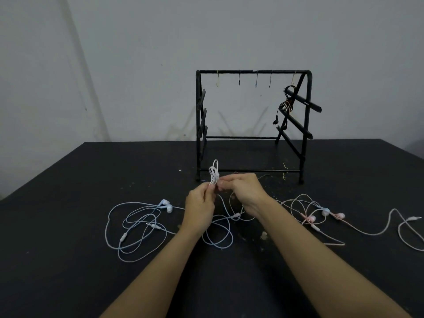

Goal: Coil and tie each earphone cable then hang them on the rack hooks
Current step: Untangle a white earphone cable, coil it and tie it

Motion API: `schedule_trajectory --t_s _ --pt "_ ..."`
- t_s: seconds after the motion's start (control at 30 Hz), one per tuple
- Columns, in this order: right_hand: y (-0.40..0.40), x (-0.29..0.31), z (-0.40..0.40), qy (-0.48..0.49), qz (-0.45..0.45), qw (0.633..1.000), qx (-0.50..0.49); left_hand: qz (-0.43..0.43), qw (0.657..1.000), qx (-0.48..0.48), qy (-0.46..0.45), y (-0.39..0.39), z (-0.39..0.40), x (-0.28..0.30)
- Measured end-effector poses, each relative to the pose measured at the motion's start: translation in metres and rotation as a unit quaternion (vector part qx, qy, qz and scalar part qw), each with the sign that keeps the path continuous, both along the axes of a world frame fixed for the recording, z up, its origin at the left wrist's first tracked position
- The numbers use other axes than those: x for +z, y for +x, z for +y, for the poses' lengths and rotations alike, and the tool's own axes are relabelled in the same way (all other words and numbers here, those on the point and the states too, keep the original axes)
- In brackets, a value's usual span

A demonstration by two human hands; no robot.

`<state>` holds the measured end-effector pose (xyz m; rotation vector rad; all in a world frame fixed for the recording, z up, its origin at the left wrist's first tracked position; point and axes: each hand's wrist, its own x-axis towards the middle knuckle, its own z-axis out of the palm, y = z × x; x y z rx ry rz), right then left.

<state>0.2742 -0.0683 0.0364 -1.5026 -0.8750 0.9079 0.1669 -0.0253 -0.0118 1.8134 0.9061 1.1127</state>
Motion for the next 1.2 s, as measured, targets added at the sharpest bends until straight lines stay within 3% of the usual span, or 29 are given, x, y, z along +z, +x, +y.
schedule_trajectory --t_s 0.17,0.27,0.57,0.73,0.8,0.87,0.9,0.97,1.03,1.07,1.1,1.2 --pt "-0.005 0.014 0.003 -0.029 0.212 0.977 0.013 -0.047 0.999 0.004 0.021 0.0 -0.004 0.003" --pt "-0.004 0.018 0.002 -0.054 0.233 0.97 0.043 -0.08 0.997 -0.001 0.001 -0.001 -0.005 0.005" --pt "0.0 0.039 -0.008 -0.135 0.15 0.977 0.065 -0.195 0.976 -0.012 -0.092 0.003 -0.015 0.009" --pt "0.002 0.036 -0.02 -0.118 0.159 0.976 0.096 -0.235 0.956 -0.023 -0.172 0.003 -0.016 0.024" --pt "0.008 0.032 -0.022 -0.083 0.088 0.99 0.068 -0.194 0.966 -0.023 -0.17 0.001 -0.012 0.032" --pt "0.017 0.024 -0.021 0.046 -0.117 0.992 -0.027 -0.135 0.977 -0.033 -0.161 -0.002 -0.01 0.04" --pt "0.024 0.02 -0.021 0.143 -0.268 0.95 -0.068 -0.108 0.98 -0.046 -0.159 -0.004 -0.009 0.044" --pt "0.04 0.018 -0.019 0.286 -0.537 0.793 -0.034 -0.053 0.984 -0.079 -0.152 -0.009 -0.008 0.054" --pt "0.049 0.019 -0.017 0.313 -0.695 0.645 0.053 0.0 0.984 -0.111 -0.14 -0.013 -0.008 0.061" --pt "0.052 0.019 -0.016 0.304 -0.729 0.607 0.085 0.014 0.983 -0.125 -0.131 -0.015 -0.008 0.063" --pt "0.053 0.018 -0.016 0.295 -0.741 0.593 0.107 0.021 0.983 -0.135 -0.123 -0.016 -0.007 0.065" --pt "0.055 0.009 -0.016 0.308 -0.736 0.592 0.111 0.022 0.98 -0.151 -0.129 -0.017 -0.009 0.068"
